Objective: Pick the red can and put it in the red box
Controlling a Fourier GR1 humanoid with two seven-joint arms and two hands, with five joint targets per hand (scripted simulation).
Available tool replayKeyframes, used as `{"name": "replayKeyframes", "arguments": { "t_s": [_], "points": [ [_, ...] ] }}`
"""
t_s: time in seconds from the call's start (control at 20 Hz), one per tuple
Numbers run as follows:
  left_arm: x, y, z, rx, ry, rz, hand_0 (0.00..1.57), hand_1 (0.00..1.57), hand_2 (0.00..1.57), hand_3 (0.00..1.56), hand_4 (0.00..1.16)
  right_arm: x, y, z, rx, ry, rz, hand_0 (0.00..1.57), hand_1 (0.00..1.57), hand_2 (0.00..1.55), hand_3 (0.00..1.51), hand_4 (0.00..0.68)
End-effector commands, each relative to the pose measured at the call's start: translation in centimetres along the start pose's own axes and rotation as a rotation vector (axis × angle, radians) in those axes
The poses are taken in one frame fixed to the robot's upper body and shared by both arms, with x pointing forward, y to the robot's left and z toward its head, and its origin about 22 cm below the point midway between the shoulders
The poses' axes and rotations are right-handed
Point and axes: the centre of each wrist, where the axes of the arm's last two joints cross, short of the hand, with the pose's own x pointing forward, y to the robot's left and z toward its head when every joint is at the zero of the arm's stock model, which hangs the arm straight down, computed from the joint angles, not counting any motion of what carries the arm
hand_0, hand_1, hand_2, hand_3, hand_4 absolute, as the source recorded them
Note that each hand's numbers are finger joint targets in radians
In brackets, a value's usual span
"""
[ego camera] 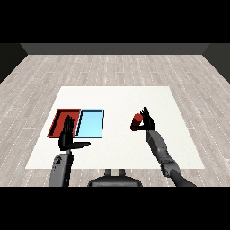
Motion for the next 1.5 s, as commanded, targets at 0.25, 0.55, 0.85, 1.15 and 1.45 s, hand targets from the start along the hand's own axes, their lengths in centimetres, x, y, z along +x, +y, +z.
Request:
{"name": "replayKeyframes", "arguments": {
  "t_s": [0.25, 0.55, 0.85, 1.15, 1.45],
  "points": [
    [1.8, 2.4, -1.0, -0.001, -0.005, -0.009, 0.00, 0.00, 0.00, 0.00, 0.00, -0.4, 1.8, -0.4, -0.002, 0.037, -0.011, 0.00, 0.00, 0.00, 0.00, 0.000],
    [-0.8, 0.1, 0.0, 0.023, -0.017, -0.012, 0.00, 0.00, 0.00, 0.00, 0.00, -1.1, 1.9, -0.2, 0.000, 0.016, -0.001, 0.00, 0.00, 0.00, 0.00, 0.000],
    [-1.5, 0.8, 0.0, 0.013, -0.006, -0.003, 0.00, 0.00, 0.00, 0.00, 0.00, -0.1, 1.2, -1.2, 0.015, 0.026, 0.023, 0.00, 0.00, 0.00, 0.00, 0.000],
    [1.9, 1.9, 0.7, -0.002, 0.011, -0.015, 0.00, 0.00, 0.00, 0.00, 0.00, -0.4, 2.2, -1.9, -0.028, 0.049, 0.024, 0.81, 0.81, 0.92, 0.80, 0.000],
    [0.3, 1.7, -2.0, 0.007, -0.013, 0.013, 0.00, 0.00, 0.00, 0.00, 0.00, -0.5, 1.7, -1.5, -0.050, 0.057, 0.126, 1.50, 1.50, 1.47, 1.44, 0.667]
  ]
}}
